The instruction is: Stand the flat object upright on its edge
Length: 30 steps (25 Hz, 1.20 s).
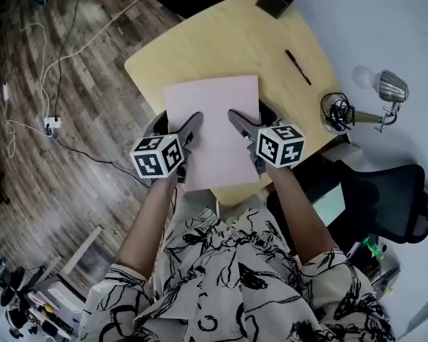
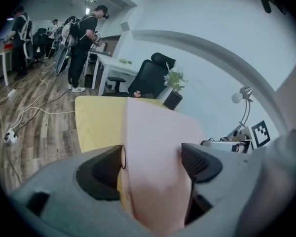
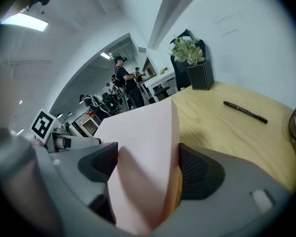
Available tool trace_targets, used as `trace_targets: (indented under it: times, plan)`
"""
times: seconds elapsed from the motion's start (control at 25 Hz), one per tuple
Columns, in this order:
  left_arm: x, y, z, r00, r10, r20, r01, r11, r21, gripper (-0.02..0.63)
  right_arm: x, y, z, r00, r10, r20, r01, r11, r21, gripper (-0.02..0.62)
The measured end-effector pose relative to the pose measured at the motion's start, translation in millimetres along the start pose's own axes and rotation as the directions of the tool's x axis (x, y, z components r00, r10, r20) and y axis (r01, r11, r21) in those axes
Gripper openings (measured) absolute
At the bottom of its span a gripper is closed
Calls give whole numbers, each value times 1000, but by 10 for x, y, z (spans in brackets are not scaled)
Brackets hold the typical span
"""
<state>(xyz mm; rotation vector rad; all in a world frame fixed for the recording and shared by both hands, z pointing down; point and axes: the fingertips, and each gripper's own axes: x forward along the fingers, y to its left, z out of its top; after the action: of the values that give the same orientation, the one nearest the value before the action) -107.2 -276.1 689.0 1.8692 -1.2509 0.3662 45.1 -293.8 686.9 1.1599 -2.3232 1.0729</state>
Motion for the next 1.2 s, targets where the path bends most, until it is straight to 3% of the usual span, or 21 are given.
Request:
trace_targets:
  times: [0.72, 1.2]
  plan:
    - [-372, -554, 1122, 981, -73, 180, 42, 984, 171, 374, -498, 341, 1178, 974, 15, 227, 25, 984, -175, 385]
    - [-629, -928, 1614, 950, -176, 256, 95, 949, 302, 373, -881, 557, 1701, 945, 49, 322, 52, 953, -297, 373]
